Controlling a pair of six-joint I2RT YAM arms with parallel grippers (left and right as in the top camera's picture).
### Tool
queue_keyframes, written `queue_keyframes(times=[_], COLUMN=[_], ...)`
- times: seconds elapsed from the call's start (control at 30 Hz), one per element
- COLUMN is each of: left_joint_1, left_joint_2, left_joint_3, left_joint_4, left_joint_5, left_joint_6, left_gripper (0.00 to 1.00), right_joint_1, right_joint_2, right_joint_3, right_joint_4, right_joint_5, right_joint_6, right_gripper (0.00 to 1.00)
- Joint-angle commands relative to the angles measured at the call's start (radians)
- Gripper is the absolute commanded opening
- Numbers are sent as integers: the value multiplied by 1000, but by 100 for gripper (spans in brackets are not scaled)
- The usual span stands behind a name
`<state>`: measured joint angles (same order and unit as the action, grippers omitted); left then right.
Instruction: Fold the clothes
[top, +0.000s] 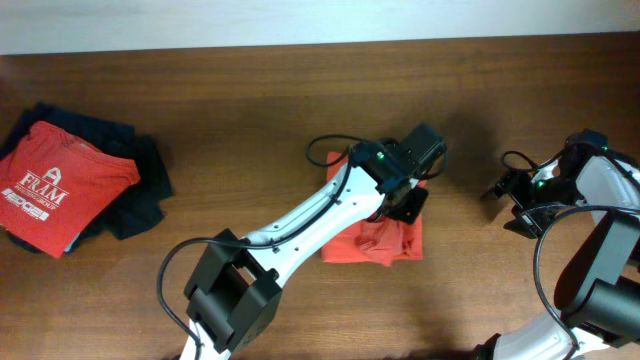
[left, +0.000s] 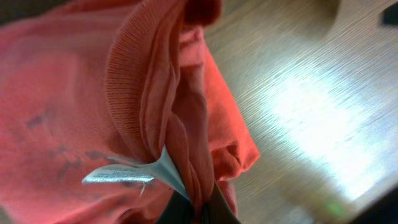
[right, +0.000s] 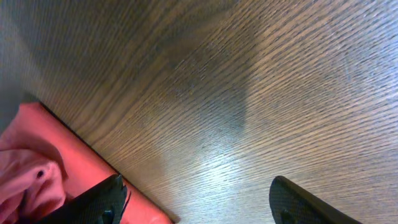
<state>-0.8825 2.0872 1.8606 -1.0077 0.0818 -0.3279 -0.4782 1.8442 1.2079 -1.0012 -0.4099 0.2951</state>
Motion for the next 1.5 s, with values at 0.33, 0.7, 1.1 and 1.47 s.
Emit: queue_keyframes(times=[0.33, 0.7, 1.1, 1.47], left_joint_1=[-3, 70, 343, 315], left_joint_2=[90, 89, 134, 287], left_joint_3=[37, 159, 245, 195], left_joint_4=[58, -18, -264, -285], left_joint_5=[88, 13, 87, 109], left_joint_6=[-40, -6, 201, 296], left_gripper=[5, 87, 59, 49], right_joint_1=[0, 0, 150, 322], right_joint_2=[-21, -21, -52, -52], right_joint_3=[13, 13, 6, 4], right_joint_4=[-5, -4, 7, 252], right_joint_5=[-10, -9, -281, -341], right_joint_6=[-11, -11, -209, -27], right_gripper=[79, 79, 80, 75])
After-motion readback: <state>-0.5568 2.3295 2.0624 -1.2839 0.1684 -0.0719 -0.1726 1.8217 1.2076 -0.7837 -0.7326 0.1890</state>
